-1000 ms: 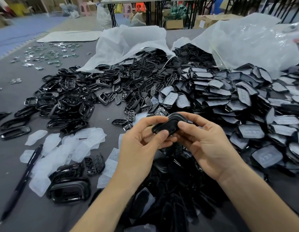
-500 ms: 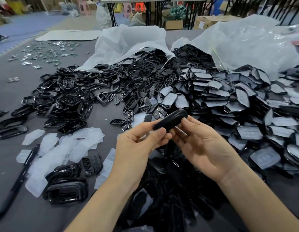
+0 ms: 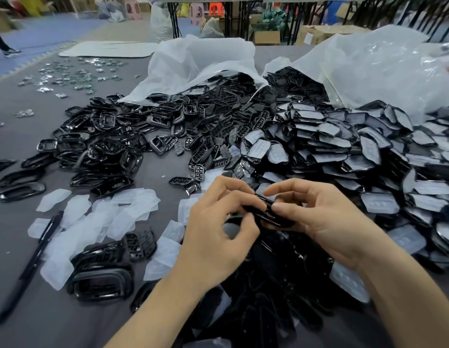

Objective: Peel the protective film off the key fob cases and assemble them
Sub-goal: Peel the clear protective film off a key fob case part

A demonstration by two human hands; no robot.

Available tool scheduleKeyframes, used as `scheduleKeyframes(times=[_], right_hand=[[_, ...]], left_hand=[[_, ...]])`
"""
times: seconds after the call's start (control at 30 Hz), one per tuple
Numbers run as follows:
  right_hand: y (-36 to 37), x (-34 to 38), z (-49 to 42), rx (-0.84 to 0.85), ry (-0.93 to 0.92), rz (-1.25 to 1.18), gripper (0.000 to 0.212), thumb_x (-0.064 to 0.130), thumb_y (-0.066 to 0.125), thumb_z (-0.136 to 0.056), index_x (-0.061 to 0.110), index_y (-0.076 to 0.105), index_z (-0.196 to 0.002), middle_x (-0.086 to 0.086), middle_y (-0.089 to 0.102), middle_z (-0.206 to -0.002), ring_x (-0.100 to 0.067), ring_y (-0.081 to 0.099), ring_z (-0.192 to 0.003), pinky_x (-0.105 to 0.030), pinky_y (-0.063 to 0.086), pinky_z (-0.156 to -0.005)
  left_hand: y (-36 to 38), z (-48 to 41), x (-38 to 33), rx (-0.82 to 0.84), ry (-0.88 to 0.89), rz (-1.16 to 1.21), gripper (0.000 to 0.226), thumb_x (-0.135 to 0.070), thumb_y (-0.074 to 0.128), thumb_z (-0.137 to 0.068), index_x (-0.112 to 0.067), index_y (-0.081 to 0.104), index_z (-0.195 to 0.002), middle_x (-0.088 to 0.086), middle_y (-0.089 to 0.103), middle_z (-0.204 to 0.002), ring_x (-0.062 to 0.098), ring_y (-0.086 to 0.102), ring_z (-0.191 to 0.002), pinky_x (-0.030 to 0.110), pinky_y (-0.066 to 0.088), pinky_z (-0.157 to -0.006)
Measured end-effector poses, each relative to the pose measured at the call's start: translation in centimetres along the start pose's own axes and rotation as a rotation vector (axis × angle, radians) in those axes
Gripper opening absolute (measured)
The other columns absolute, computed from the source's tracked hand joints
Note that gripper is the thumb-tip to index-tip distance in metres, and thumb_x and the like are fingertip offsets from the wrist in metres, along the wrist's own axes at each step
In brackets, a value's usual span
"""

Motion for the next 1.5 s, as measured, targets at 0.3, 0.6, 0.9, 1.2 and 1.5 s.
scheduleKeyframes(times=[0.3, 0.6, 0.9, 1.2, 1.5], right_hand=[[2.9, 0.0, 0.4, -0.129, -0.409, 0.399, 0.025, -0.003, 0.065, -0.085, 0.022, 0.063, -0.086, 0.011, 0.056, -0.077, -0.004, 0.056, -0.066, -0.014, 0.043, -0.066], [1.9, -0.1, 0.2, -0.359, -0.574, 0.568, 0.015, 0.004, 0.067, -0.085, 0.017, 0.062, -0.081, 0.006, 0.062, -0.08, -0.006, 0.059, -0.077, -0.009, 0.045, -0.061], [3.5, 1.0, -1.9, -0.232, -0.514, 0.882, 0.014, 0.003, 0.062, -0.087, 0.016, 0.068, -0.088, 0.004, 0.066, -0.089, -0.004, 0.058, -0.085, -0.015, 0.045, -0.078], [10.5, -0.5, -6.2, 0.308, -0.388, 1.36, 0.032, 0.022, 0.064, -0.089, 0.02, 0.061, -0.121, -0.002, 0.05, -0.117, -0.021, 0.045, -0.114, -0.037, 0.042, -0.095], [9.8, -0.1, -5.9, 0.14, -0.484, 1.17, 0.015, 0.025, 0.062, -0.089, 0.013, 0.07, -0.095, -0.003, 0.062, -0.095, -0.02, 0.046, -0.097, -0.025, 0.034, -0.084]], left_hand=[[0.8, 0.3, 1.4, -0.13, -0.542, 0.35, 0.014, -0.018, 0.061, -0.09, -0.025, 0.073, -0.088, -0.009, 0.073, -0.074, 0.0, 0.065, -0.068, 0.015, 0.052, -0.066], [-2.9, -0.7, 3.9, -0.435, -0.534, 0.382, 0.023, -0.011, 0.052, -0.097, -0.025, 0.068, -0.086, 0.001, 0.075, -0.085, 0.019, 0.073, -0.082, 0.02, 0.056, -0.063], [-5.5, -1.2, 6.2, -0.57, -0.539, 0.419, 0.023, -0.01, 0.052, -0.098, -0.019, 0.068, -0.085, 0.003, 0.075, -0.084, 0.022, 0.073, -0.082, 0.024, 0.057, -0.063], [-6.3, -0.6, 7.4, -0.816, -0.711, 0.561, 0.015, -0.017, 0.053, -0.098, -0.015, 0.065, -0.088, 0.008, 0.072, -0.093, 0.018, 0.071, -0.089, 0.015, 0.052, -0.061], [-5.9, -0.8, 6.8, -0.698, -0.727, 0.588, 0.017, -0.012, 0.047, -0.1, -0.018, 0.06, -0.108, 0.001, 0.075, -0.09, 0.019, 0.072, -0.08, 0.022, 0.055, -0.056]])
Point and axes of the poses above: each hand's wrist, its own z-axis away from the middle knuckle, its own y-axis out of the palm, x = y × z, the point moved 3 cm from there along -z, towards the middle knuckle
